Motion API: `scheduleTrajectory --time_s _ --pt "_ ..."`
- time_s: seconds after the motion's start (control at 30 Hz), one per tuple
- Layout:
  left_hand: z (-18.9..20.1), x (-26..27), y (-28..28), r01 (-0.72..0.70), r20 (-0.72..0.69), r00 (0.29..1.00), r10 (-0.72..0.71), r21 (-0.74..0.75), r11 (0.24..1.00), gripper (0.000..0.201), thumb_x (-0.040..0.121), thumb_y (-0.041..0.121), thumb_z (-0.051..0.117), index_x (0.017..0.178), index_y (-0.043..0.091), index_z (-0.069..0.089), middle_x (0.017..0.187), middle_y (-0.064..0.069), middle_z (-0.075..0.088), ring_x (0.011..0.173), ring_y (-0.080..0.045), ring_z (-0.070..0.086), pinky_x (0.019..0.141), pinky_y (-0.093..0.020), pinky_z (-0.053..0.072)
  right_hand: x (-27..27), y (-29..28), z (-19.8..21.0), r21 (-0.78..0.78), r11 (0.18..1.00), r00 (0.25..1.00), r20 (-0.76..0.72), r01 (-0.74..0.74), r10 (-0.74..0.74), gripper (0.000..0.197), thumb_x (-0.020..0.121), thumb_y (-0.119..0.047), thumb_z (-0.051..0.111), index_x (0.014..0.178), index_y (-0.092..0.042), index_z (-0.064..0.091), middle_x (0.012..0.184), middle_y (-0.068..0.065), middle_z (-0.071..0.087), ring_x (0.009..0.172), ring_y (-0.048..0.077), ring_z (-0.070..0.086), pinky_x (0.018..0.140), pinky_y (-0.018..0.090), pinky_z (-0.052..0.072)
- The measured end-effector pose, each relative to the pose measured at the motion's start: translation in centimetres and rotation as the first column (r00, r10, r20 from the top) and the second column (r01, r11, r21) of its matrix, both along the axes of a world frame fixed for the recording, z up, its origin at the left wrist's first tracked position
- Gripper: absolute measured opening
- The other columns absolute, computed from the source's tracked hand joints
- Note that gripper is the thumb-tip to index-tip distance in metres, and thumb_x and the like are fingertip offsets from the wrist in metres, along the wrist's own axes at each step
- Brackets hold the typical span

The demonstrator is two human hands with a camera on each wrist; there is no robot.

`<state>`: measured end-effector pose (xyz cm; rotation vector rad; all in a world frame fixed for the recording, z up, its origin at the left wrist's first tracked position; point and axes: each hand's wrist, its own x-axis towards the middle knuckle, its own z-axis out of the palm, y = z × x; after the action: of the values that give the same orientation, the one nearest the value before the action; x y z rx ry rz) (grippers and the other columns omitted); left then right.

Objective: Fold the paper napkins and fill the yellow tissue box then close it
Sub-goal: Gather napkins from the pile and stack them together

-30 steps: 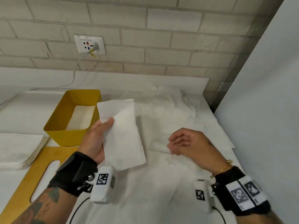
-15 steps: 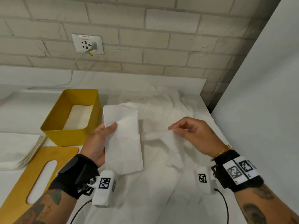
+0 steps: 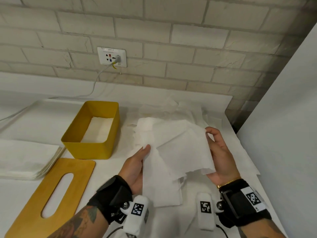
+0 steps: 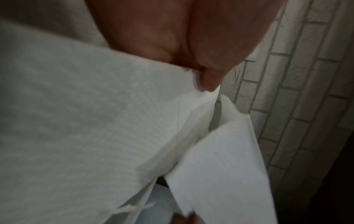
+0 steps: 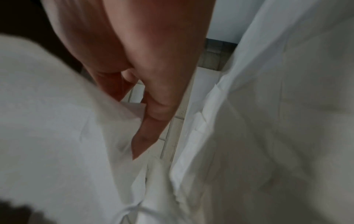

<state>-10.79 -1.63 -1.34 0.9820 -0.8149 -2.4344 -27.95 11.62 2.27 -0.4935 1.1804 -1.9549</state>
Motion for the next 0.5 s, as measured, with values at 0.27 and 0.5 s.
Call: scheduleTrajectory --time_s 0.27,0.5 --pt "1.1 -0.3 -0.5 0.057 -0.119 0.991 -0.065 -0.067 0.996 0.054 0.102 0.051 0.044 0.132 0.010 0.064 0.128 -0.018 0.069 0.119 -0.033 0.067 0.101 -0.048 0.049 -0.8 1.4 -2.9 0.165 0.944 0.809 -0.570 0.287 -0.146 0.022 0.101 -0.019 0.058 0.095 -0.038 0.067 0.125 -0.017 0.067 0.108 0.006 0.066 0.085 0.045 0.059" --pt "1.0 -0.2 -1.3 0.021 -0.079 0.995 -0.053 -0.355 0.935 0.055 0.079 0.001 0.073 0.133 0.006 0.059 0.123 -0.018 0.071 0.112 -0.036 0.069 0.095 -0.050 0.057 -0.6 1.9 -3.7 0.283 0.945 0.986 -0.090 0.163 -0.143 0.030 0.091 -0.037 0.065 0.119 -0.027 0.059 0.124 0.007 0.067 0.112 0.027 0.068 0.079 0.045 0.060"
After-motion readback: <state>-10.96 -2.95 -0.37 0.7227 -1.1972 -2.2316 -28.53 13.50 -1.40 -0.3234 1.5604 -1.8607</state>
